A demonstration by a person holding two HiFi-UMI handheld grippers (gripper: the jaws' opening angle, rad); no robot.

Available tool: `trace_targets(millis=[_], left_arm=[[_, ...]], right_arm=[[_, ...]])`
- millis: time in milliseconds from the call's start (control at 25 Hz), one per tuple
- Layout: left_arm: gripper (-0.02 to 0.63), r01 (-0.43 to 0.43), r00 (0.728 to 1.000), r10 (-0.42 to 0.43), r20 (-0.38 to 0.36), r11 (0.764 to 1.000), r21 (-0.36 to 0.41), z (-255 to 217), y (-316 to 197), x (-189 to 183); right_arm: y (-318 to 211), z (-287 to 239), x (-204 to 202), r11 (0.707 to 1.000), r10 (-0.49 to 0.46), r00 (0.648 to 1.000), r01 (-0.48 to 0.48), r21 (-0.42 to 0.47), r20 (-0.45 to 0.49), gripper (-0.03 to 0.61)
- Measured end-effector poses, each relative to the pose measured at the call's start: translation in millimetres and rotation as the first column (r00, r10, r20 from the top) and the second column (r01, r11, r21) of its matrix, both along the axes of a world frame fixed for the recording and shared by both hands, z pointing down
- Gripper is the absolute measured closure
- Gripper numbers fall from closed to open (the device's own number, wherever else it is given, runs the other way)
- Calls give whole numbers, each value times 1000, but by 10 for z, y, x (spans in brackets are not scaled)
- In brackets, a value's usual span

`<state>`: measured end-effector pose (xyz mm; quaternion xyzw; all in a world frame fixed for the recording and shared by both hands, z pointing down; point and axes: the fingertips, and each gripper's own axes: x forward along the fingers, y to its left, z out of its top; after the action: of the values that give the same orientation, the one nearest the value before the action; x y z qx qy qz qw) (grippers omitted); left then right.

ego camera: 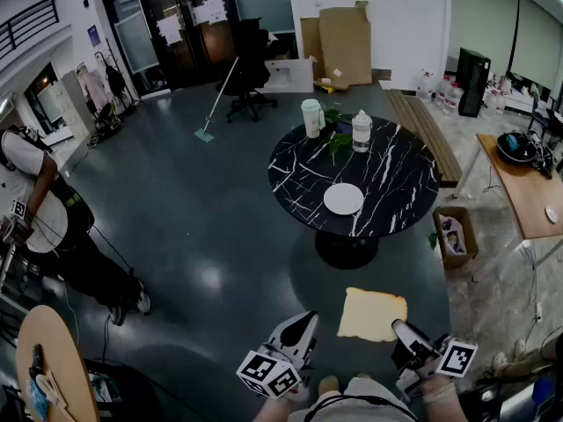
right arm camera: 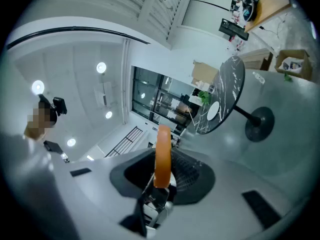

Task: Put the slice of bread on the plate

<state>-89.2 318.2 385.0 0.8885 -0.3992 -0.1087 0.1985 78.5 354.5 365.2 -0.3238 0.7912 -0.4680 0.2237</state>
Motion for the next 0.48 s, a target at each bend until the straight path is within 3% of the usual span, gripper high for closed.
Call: trace_targets(millis=[480], left_arm=[[606, 62, 998, -63, -1, 997, -34, 188, -422, -124]], right_arm=[[-523, 193, -28, 998, -41, 999, 42, -36, 12, 491]])
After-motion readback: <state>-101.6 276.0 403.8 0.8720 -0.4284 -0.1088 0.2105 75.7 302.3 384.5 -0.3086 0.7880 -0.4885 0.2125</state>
